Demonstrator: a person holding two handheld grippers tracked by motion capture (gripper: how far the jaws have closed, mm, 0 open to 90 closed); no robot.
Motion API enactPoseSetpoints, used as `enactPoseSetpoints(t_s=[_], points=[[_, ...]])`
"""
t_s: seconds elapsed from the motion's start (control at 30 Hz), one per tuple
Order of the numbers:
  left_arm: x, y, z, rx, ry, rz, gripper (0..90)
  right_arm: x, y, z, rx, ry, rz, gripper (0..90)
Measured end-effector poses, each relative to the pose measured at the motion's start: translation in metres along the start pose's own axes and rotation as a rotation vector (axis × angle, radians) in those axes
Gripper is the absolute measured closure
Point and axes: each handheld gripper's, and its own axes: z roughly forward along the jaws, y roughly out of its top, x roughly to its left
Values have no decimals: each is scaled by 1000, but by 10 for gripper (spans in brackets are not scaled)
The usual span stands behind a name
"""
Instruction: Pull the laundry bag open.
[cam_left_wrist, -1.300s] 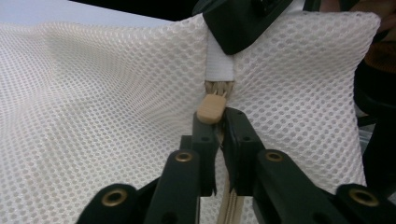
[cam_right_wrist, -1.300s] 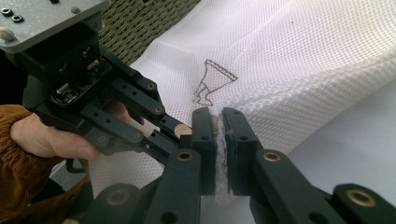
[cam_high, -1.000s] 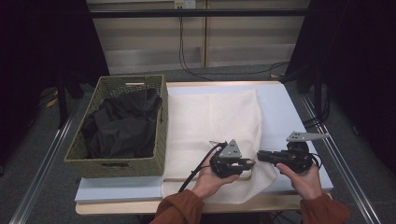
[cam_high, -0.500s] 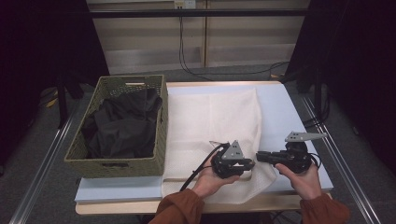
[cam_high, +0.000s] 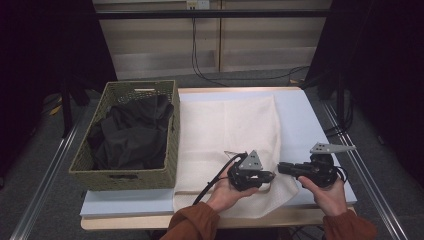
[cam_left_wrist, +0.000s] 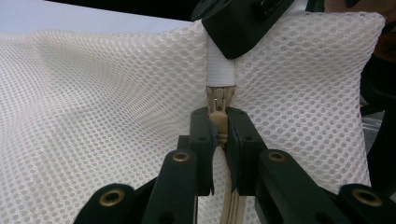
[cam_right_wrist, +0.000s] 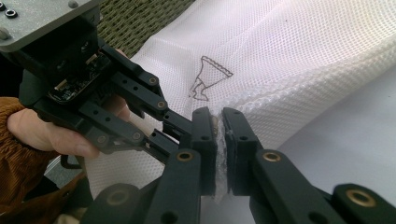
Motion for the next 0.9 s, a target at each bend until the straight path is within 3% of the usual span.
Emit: enactPoseSetpoints(t_s=[0.3,0.33,0.47,0.77,0.9], points=[[1,-1,0,4,-12,-8,818,-1,-1,1,1,1,-4,847],[1,-1,-1,24,-2,2,819,0,0,2,7,-1,-13,847],[1,-1,-2,4,-11,-12,818,1,1,2,5,5,-13,847],[2,-2,-2,15,-20,-5,819,1,0,2,2,4,-12,847],[2,-2,-2,10,-24,-21,819,1,0,2,4,3,-6,847]])
